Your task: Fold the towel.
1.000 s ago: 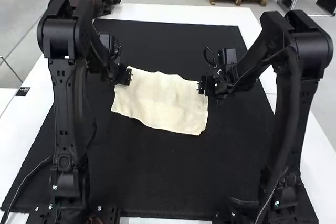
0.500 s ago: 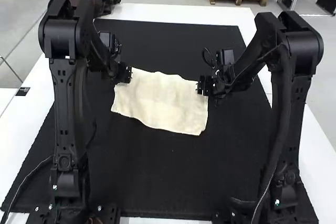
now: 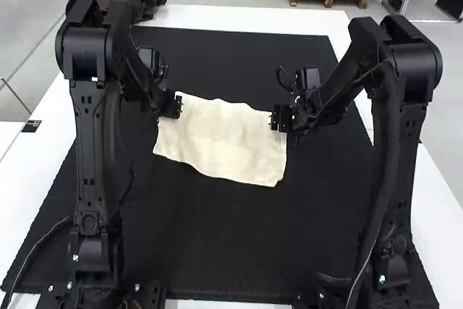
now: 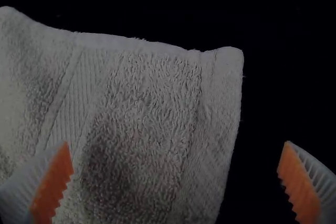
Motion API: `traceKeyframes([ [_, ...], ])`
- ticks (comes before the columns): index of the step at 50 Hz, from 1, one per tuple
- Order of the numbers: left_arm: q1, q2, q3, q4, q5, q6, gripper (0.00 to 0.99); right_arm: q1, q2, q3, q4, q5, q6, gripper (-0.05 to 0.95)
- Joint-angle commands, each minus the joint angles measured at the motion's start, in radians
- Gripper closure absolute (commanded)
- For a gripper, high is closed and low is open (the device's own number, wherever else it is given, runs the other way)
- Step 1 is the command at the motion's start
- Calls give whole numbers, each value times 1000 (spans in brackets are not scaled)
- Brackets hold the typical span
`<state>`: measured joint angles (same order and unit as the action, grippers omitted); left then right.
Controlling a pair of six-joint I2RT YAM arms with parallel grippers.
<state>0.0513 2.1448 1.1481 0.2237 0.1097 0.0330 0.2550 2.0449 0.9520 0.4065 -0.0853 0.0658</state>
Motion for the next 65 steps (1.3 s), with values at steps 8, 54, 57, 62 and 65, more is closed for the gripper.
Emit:
traceKeyframes([
  [8, -8, 15, -11, 17, 13, 42, 459, 26, 44, 16, 15, -42, -24, 811],
  [54, 1, -106, -25, 135, 45, 21, 972, 0, -144, -47, 40, -68, 31, 923],
  [57, -1, -117, -25, 135, 47, 7, 972, -10, -161, -56, 40, -68, 31, 923],
  [62, -1, -132, -30, 131, 54, 1, 972, -30, -187, -67, 38, -68, 34, 923],
  [65, -1, -143, -31, 123, 54, 1, 972, -37, -201, -76, 37, -70, 32, 923],
])
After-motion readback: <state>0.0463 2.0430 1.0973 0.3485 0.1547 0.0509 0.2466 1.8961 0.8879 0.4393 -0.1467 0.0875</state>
